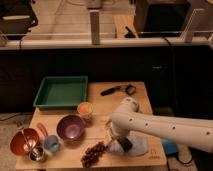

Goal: Wipe purple bowl with eraser

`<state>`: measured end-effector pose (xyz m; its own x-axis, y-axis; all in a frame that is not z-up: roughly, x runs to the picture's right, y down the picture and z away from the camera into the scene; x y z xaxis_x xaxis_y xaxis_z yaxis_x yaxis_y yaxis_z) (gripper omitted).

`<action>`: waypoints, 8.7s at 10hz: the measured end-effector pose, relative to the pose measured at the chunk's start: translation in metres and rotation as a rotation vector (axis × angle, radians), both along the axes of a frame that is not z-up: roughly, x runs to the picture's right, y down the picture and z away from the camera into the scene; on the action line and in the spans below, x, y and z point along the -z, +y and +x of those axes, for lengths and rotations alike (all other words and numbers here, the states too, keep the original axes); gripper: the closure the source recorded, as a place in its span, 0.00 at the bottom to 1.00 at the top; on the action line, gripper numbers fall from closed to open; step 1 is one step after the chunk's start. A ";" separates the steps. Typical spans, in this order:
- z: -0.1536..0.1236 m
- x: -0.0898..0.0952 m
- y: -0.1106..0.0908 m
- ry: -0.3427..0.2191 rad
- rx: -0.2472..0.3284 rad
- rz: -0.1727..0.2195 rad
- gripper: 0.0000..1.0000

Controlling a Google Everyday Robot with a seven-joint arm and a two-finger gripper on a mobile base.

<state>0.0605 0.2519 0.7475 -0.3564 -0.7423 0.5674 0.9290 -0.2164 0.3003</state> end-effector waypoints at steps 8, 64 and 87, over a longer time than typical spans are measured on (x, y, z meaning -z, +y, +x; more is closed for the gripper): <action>0.020 -0.015 0.000 0.066 -0.005 0.006 0.20; 0.001 -0.081 -0.016 0.014 0.071 0.009 0.20; -0.186 0.059 -0.046 -0.317 0.421 0.036 1.00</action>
<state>-0.1256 0.2061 0.6887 -0.7780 -0.5150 0.3597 0.6239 -0.5668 0.5380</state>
